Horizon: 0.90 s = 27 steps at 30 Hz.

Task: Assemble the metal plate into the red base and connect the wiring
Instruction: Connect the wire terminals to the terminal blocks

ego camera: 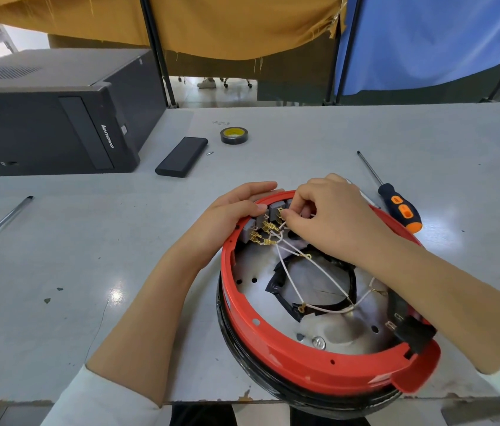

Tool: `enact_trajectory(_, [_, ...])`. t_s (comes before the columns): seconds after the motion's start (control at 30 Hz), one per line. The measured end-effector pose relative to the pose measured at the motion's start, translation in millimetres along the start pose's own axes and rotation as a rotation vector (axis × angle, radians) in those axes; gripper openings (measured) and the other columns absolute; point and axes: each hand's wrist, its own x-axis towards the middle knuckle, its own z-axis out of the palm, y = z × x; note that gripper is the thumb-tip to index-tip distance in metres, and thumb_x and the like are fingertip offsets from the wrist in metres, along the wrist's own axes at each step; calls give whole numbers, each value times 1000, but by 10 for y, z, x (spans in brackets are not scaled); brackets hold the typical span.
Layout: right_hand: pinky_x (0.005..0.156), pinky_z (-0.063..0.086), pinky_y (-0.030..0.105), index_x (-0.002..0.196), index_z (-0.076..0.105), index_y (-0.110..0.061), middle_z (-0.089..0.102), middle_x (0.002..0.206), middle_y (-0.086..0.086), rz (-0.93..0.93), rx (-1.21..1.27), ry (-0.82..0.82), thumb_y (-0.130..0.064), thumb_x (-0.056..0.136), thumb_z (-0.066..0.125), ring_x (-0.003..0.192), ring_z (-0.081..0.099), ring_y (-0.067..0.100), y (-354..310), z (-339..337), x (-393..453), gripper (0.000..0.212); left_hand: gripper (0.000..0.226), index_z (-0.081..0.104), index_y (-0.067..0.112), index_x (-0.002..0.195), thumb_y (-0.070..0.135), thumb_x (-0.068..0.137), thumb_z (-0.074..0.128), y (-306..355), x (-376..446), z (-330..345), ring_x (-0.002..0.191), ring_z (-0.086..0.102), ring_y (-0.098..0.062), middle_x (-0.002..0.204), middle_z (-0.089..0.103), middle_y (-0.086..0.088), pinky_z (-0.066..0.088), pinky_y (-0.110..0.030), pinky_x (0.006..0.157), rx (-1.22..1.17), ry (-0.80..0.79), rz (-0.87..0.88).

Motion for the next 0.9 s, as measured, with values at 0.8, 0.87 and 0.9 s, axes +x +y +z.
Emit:
enact_trajectory(0.8, [80, 29, 30, 78, 63, -21, 54, 79, -11, -145, -227, 26, -23, 85, 57, 81, 51, 12, -2, -42, -43, 10, 39, 54, 26, 130, 3, 100, 45, -11, -74, -37, 101, 69, -34, 111, 73, -8, 50, -50, 97, 267, 103, 139])
enact_trajectory(0.87, [79, 28, 30, 78, 63, -21, 54, 79, -10, -140, -238, 39, -23, 86, 57, 81, 50, 13, -11, -31, -49, 10, 38, 55, 26, 129, 3, 100, 45, -6, -79, -39, 99, 70, -31, 111, 74, -6, 52, -45, 95, 271, 98, 145])
enact_trajectory(0.9, [78, 28, 30, 78, 63, -22, 54, 79, -10, -138, -238, 45, -22, 86, 56, 81, 50, 13, -16, -23, -54, 10, 38, 55, 26, 128, 3, 100, 45, -4, -80, -38, 99, 70, -30, 110, 74, -5, 53, -43, 93, 271, 96, 149])
